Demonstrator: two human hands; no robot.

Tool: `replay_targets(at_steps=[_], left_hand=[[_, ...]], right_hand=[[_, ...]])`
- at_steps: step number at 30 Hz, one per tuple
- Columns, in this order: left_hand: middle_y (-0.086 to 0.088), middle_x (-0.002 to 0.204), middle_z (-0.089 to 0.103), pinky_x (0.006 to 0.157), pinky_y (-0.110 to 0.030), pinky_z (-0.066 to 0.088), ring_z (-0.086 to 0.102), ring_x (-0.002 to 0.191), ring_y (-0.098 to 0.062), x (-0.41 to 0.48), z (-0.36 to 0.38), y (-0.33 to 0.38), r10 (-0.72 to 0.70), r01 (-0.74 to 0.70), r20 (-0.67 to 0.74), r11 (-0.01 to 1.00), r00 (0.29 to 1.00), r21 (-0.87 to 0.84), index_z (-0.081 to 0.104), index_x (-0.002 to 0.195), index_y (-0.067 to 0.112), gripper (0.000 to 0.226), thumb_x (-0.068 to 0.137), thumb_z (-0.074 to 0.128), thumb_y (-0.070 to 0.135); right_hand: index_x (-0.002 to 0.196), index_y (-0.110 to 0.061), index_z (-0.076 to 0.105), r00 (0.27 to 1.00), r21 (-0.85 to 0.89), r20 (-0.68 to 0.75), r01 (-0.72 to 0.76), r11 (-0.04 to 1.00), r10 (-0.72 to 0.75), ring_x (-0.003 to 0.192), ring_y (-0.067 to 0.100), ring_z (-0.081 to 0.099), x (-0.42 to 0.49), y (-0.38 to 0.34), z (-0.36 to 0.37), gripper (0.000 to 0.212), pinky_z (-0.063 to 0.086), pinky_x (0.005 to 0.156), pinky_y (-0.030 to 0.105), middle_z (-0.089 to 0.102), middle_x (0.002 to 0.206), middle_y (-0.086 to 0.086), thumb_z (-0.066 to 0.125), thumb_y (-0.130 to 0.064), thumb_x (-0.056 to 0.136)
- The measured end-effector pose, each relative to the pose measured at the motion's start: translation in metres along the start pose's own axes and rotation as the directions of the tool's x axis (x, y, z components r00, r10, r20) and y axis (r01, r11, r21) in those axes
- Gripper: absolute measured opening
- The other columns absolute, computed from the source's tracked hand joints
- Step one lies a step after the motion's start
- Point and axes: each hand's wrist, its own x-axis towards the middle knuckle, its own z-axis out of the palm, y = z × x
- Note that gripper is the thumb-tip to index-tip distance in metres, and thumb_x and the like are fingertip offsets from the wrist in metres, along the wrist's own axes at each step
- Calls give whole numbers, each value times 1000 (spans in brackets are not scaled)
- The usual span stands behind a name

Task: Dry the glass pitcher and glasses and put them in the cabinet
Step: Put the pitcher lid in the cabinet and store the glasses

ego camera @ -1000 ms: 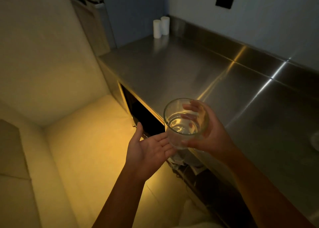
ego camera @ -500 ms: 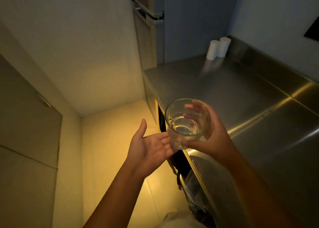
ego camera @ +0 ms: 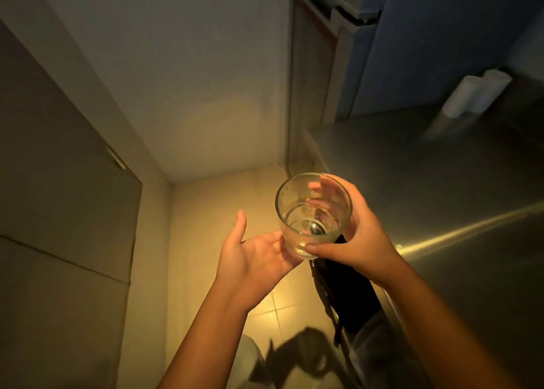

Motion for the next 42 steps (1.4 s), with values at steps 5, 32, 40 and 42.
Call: replay_targets(at_steps=[5,32,40,42], left_hand=[[-31,121,55,79,-44,55,61,102,-39,15,-21,91,36,-36,5,999,999,18,54,114,-17,90,75,40,62],[-33,130,47,99,-49,39,50,119,-39,247,30,339,-259,229,138,953,956,200,47,123,-17,84,79,48,55],[-29,114,59,86,-42,50,63,98,-35,321,68,365,-393,329,173,892,903,310,57,111,-16,95,39,92,35],[-30,117,57,86,-46,49,62,100,-36,336,73,371,-420,359,195,889,886,283,55,113,-16,96,39,93,30]], right_hand=[[124,-36,38,999,-15,11,51,999,-50,111,-8,50,78,-10,51,84,45,82,9,50,112,-36,82,-22,54],[130,-23,36,959,143,-269,131,981,-89,120,21,52,372,17,38,97,43,100,37,47,132,4,86,-45,50],[131,-22,36,928,85,-365,116,990,-77,121,20,51,426,20,1,96,44,99,31,47,133,3,84,-46,52],[130,-24,37,916,91,-398,100,991,-56,119,19,53,435,20,-3,96,45,97,30,48,131,3,85,-47,50]])
